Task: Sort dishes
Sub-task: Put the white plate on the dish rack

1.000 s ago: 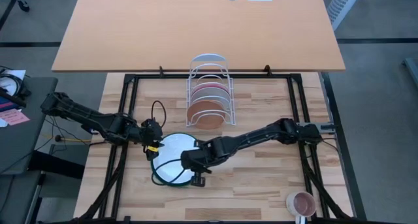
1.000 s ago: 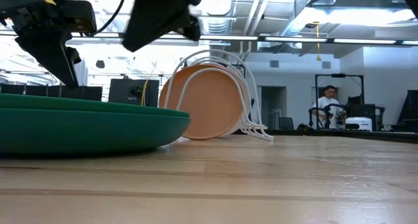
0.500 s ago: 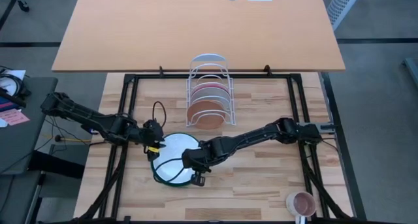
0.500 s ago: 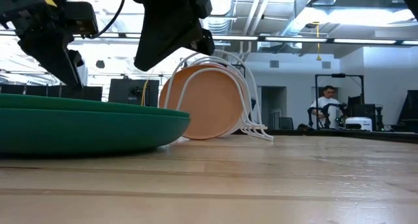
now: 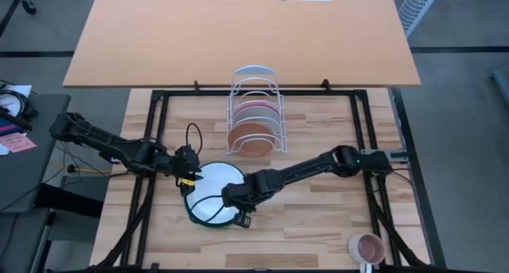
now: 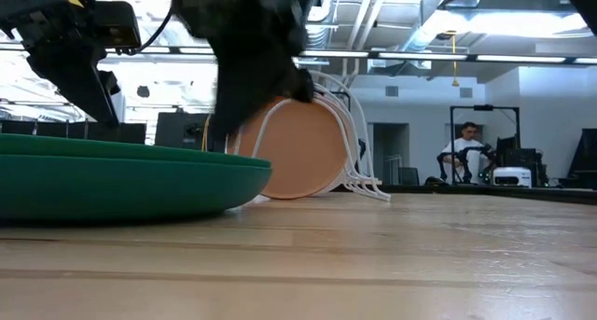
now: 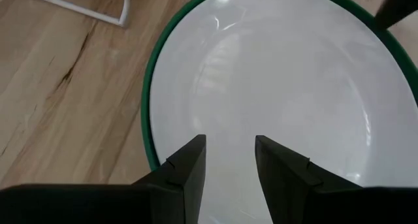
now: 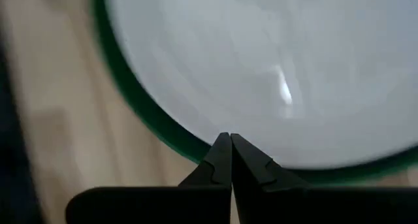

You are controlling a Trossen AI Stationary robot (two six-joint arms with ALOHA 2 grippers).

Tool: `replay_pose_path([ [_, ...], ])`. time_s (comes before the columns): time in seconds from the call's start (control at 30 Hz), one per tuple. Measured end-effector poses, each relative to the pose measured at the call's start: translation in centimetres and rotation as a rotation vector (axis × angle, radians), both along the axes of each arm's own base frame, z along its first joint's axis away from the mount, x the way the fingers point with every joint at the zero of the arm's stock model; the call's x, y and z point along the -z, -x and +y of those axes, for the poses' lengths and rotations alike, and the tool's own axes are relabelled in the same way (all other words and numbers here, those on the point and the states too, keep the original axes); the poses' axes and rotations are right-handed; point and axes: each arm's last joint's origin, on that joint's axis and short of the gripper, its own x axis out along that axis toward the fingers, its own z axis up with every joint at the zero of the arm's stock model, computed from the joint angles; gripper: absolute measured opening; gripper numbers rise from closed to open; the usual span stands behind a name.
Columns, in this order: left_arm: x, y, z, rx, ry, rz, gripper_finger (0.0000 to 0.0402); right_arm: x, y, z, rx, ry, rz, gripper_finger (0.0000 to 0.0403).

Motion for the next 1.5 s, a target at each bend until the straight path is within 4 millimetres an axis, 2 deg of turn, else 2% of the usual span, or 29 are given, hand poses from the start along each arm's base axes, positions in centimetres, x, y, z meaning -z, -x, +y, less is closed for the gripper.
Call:
replay_pose_path([
  [0.27,0.0,0.0,0.0,0.001,0.000,0.003,0.0127,2.4,-0.7,-0.8,-0.032,-0.114,0.073,0.0004],
  [0.47,0.0,0.1,0.0,0.003,-0.002,0.006,0.0127,2.7,-1.1,-1.4,-0.027,-0.141,0.064,0.0004],
  [0.67,0.0,0.1,0.0,0.003,-0.002,0.007,0.0127,2.4,-1.1,-1.3,-0.032,-0.153,0.055,0.0004],
  [0.97,0.0,0.1,0.0,0.005,-0.004,0.007,0.0127,0.5,-0.9,-0.7,-0.031,-0.109,0.073,0.0004],
  [1.5,0.0,0.1,0.0,0.004,-0.003,0.007,0.0127,0.5,-0.6,-0.8,-0.024,-0.085,0.100,0.0004],
])
